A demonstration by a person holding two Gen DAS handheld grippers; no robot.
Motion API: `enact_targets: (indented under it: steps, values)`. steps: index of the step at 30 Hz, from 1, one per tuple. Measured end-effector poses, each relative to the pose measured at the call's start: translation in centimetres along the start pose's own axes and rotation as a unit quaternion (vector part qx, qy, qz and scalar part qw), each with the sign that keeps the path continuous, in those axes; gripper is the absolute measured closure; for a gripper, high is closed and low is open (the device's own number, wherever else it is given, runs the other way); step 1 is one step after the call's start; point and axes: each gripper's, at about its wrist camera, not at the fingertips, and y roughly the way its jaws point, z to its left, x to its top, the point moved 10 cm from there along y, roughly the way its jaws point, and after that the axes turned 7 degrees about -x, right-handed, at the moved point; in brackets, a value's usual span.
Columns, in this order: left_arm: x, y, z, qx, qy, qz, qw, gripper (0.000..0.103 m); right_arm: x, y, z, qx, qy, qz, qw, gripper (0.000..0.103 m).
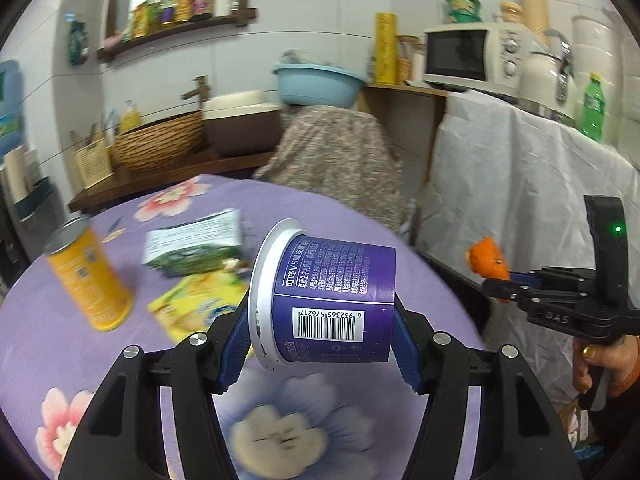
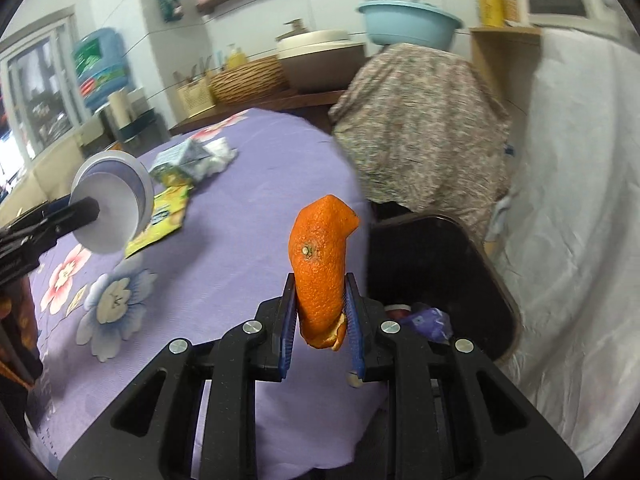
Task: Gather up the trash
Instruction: 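Drop the yogurt cup into the bin with the left tool while the right tool drops the orange peel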
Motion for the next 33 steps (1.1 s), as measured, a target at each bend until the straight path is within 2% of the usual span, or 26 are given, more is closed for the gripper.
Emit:
enact_targets:
  steps: [9,16,20,25,29,31,33]
  values:
    - [1.2,6.6,-8.8,-0.088,0.008,0.041,0.9952,0.043,-2.6,-1.0,-9.2,-0.082,0.051,0.004,0.995,0.08]
    - [2.5,12.2,-14.7,-0.13,0.018,0.077,0.9883,0.043,-4.6,-1.4,-12.7,-0.107,0.077,0.011,0.991,0.08]
    - [1.9,15.6,-16.3,-0.116,0.035,0.113,0.9861,0.043,-5.1,-1.7,-13.9,-0.112,0.087,0.012,0.99,0.079]
    - [-0.2,19.9,-16.2,-0.091,0.014,0.178,0.9798,0.043,-6.0,-1.8,-15.7,-0.118,0.102,0.022,0.988,0.079]
    - [-1.2,21.3,-16.2,-0.084,0.0,0.203,0.9757,0.042,-6.8,-1.6,-16.5,-0.117,0.111,0.029,0.986,0.079]
    - [-1.3,21.8,-16.3,-0.076,0.006,0.207,0.9754,0.036,-7.0,-1.4,-16.7,-0.117,0.114,0.032,0.986,0.079]
    - [-1.3,22.3,-16.6,-0.07,0.011,0.207,0.9758,0.018,-7.0,-1.3,-16.8,-0.115,0.117,0.034,0.986,0.079]
